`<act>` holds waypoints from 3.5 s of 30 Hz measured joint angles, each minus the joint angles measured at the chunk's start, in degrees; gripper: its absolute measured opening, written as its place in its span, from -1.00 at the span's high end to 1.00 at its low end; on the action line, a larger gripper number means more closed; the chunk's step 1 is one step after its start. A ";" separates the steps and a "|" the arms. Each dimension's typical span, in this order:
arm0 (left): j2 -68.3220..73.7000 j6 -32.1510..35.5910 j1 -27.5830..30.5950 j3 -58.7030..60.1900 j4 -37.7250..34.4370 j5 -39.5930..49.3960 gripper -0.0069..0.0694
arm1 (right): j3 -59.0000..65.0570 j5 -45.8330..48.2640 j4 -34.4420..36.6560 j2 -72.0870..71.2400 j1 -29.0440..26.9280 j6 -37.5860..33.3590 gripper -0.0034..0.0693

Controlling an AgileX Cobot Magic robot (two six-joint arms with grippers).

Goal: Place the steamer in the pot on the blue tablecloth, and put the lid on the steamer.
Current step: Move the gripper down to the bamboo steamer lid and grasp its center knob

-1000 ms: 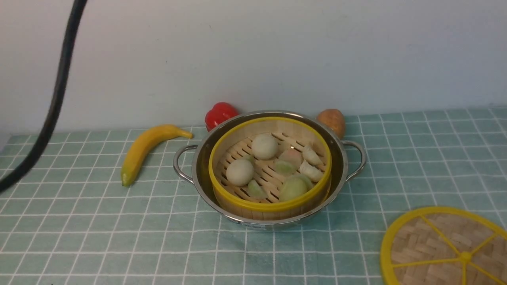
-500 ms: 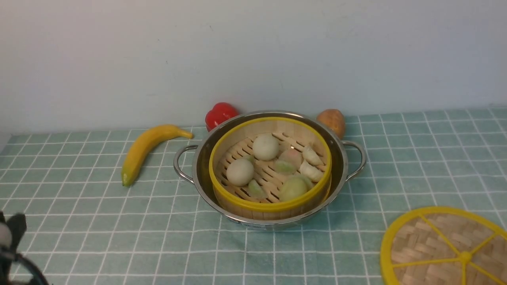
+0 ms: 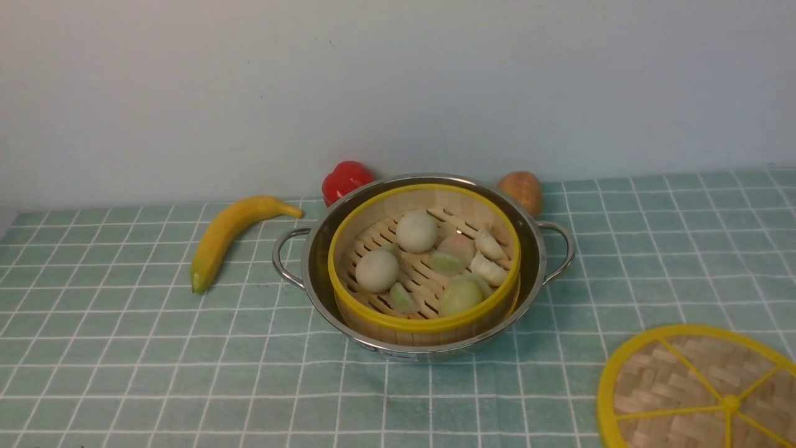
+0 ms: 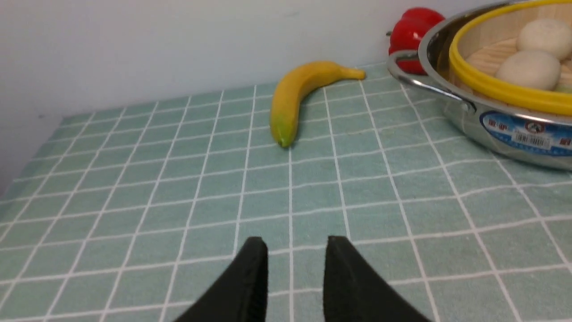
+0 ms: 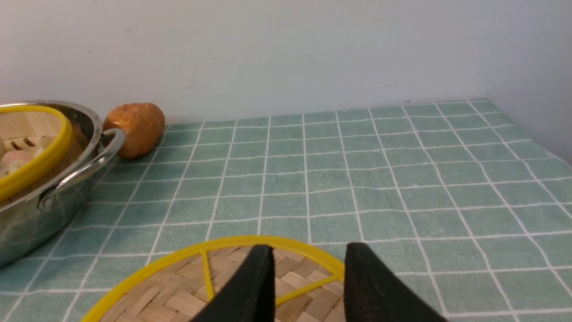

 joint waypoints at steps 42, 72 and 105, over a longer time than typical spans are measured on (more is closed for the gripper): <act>-0.54 -13.59 0.06 0.42 9.95 -1.95 0.19 | -1.30 -4.75 0.67 0.00 0.00 1.90 0.24; -0.54 -13.59 0.06 0.42 9.95 -2.11 0.18 | -46.93 50.28 17.83 31.28 1.65 -30.67 0.24; -0.54 -13.59 0.06 0.42 9.95 -2.11 0.18 | -54.97 36.82 10.25 89.68 12.01 -24.71 0.24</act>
